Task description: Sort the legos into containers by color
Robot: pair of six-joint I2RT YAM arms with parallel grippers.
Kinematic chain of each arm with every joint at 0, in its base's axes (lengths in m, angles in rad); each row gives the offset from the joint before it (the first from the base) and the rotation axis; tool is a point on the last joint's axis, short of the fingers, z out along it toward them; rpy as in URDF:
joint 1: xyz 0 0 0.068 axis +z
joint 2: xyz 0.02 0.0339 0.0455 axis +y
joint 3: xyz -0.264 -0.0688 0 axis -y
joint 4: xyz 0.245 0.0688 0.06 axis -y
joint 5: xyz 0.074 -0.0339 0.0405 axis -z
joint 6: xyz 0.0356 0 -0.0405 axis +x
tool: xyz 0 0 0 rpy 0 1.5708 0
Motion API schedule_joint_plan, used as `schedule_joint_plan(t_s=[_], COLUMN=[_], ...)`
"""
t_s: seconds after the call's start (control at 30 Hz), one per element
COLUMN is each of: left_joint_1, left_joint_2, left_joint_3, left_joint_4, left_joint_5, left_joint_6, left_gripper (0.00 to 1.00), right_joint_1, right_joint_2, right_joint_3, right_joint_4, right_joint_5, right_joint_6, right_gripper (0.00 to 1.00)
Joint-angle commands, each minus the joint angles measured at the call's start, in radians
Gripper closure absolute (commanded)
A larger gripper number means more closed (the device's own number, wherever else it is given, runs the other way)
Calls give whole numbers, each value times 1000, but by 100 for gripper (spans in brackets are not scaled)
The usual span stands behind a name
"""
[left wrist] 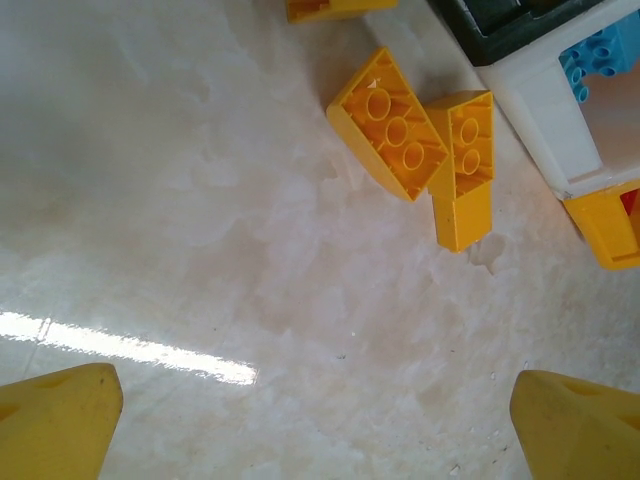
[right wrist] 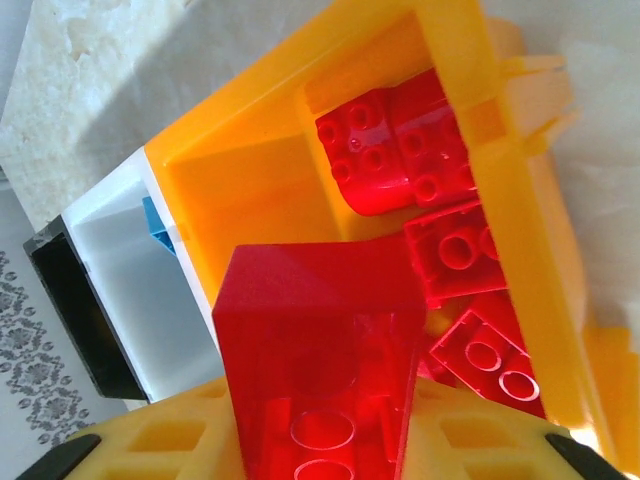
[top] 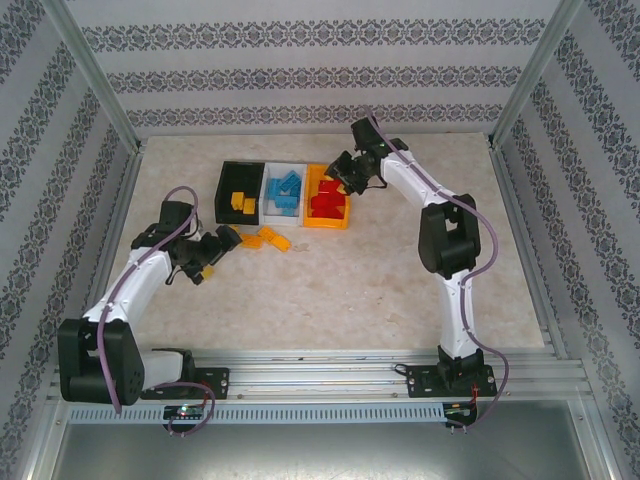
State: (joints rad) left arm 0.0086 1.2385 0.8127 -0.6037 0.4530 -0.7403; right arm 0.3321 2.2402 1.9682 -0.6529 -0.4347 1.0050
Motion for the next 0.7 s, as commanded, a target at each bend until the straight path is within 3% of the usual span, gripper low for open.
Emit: schedule_joint_plan(t_s=[0.0, 0.1, 0.27, 0.67], left_joint_1=[12, 12, 12, 13], left_joint_2=[-27, -34, -31, -18], left_joint_3=[-16, -18, -16, -8], left_joint_4=[-43, -51, -54, -40], left_joint_5=[10, 10, 16, 16], left_joint_6=[29, 33, 37, 29], left_gripper=[0, 0, 0, 0], right_joint_1=[8, 9, 14, 15], right_joint_2=[26, 37, 45, 18], right_joint_3=[19, 3, -1, -8], right_joint_4=[38, 61, 60, 57], right_joint_5=[-33, -45, -50, -56], right_joint_6=[35, 53, 54, 41], right_gripper=[62, 58, 31, 30])
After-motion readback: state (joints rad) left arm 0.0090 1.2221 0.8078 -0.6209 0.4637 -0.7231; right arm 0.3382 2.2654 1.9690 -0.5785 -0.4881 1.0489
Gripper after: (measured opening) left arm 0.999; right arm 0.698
